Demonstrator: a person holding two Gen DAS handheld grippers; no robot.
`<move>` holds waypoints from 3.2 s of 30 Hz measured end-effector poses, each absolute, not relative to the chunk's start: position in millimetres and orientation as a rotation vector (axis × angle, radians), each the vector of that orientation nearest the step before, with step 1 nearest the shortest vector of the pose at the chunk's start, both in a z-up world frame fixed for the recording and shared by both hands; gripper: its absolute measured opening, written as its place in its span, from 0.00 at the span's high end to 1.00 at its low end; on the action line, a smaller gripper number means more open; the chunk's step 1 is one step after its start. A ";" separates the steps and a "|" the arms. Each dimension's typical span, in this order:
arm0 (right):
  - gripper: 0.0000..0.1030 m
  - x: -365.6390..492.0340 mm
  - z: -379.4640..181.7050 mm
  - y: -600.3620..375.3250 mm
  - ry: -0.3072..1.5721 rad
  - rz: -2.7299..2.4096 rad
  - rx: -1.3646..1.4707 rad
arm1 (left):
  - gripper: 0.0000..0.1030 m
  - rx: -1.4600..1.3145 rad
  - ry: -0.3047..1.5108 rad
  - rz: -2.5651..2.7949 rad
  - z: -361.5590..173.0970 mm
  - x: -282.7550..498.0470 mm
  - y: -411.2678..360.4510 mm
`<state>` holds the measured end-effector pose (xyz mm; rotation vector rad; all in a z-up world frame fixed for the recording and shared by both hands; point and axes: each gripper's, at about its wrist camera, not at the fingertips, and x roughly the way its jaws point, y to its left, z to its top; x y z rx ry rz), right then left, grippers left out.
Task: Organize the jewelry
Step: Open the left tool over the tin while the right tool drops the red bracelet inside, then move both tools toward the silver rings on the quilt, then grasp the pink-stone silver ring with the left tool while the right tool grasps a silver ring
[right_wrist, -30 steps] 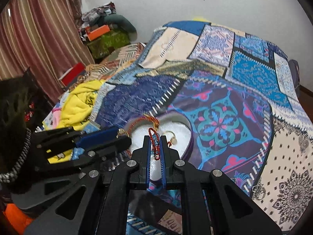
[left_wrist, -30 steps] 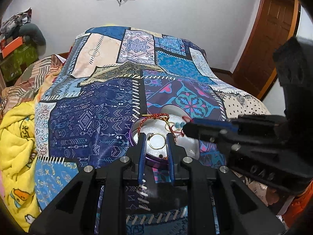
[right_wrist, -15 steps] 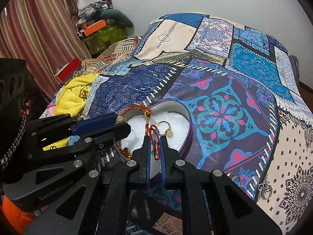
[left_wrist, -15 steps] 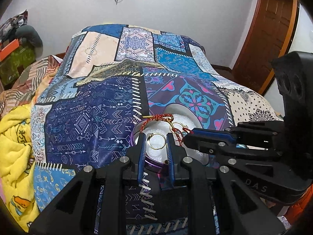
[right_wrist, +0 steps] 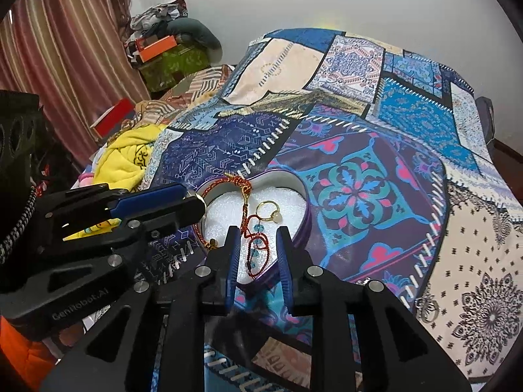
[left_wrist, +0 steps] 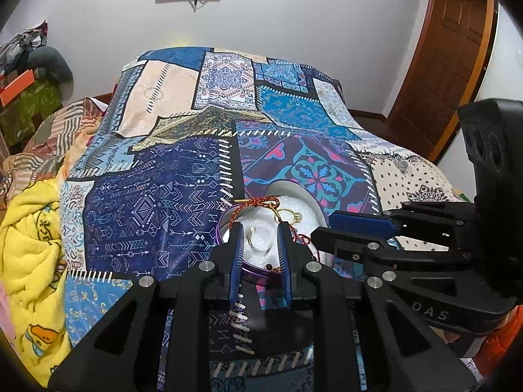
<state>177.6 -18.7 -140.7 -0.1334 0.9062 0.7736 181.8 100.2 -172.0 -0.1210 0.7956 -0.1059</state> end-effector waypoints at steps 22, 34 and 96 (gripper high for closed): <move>0.79 174.4 -111.2 -104.8 0.823 0.654 -0.081 | 0.69 -0.046 0.806 -0.125 -143.7 164.7 37.8; 0.79 194.6 -135.7 -183.2 0.903 0.517 -0.061 | 0.69 -0.038 0.915 -0.226 -182.9 187.3 -22.6; 0.81 195.4 -152.6 -149.5 0.934 0.668 -0.137 | 0.87 -0.053 0.940 -0.225 -190.7 179.6 -24.4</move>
